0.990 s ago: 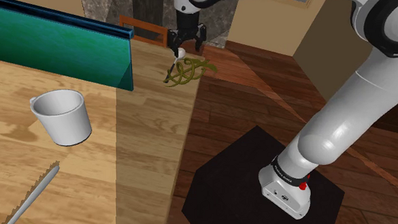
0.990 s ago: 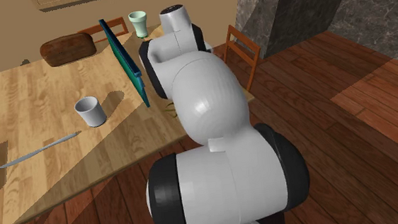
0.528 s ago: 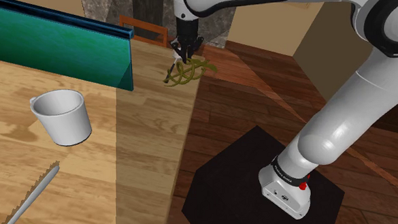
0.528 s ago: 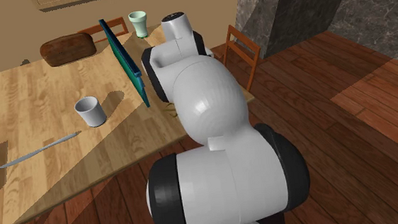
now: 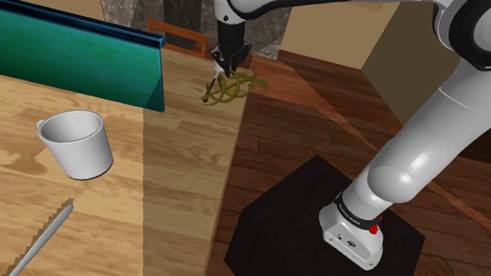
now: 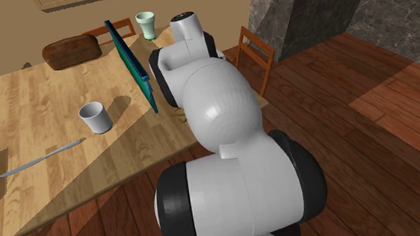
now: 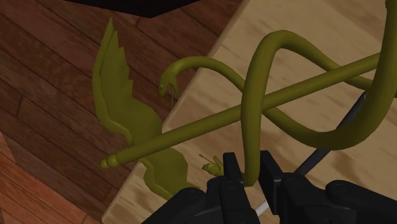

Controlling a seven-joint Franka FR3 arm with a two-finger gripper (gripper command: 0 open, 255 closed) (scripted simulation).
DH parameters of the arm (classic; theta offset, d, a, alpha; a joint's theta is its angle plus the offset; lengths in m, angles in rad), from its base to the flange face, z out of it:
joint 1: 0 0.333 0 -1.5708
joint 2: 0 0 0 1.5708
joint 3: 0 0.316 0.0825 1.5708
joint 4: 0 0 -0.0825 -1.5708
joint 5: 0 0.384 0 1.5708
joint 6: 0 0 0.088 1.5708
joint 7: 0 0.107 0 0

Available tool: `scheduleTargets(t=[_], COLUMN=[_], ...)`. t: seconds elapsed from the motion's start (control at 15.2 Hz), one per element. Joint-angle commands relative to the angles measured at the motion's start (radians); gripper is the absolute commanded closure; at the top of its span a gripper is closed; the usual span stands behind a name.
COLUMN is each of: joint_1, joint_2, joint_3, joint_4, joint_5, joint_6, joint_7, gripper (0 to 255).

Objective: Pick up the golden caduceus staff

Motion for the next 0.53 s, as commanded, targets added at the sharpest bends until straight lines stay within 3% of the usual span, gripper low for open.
scheduleTargets(t=[0.0,0.46], joint_1=[0.001,0.002], joint_2=[-0.001,-0.002], joint_3=[0.001,0.002], joint_4=[0.020,0.112], joint_5=[0.002,0.006], joint_6=[-0.021,-0.112], joint_7=[-0.003,-0.020], gripper=[255,255])
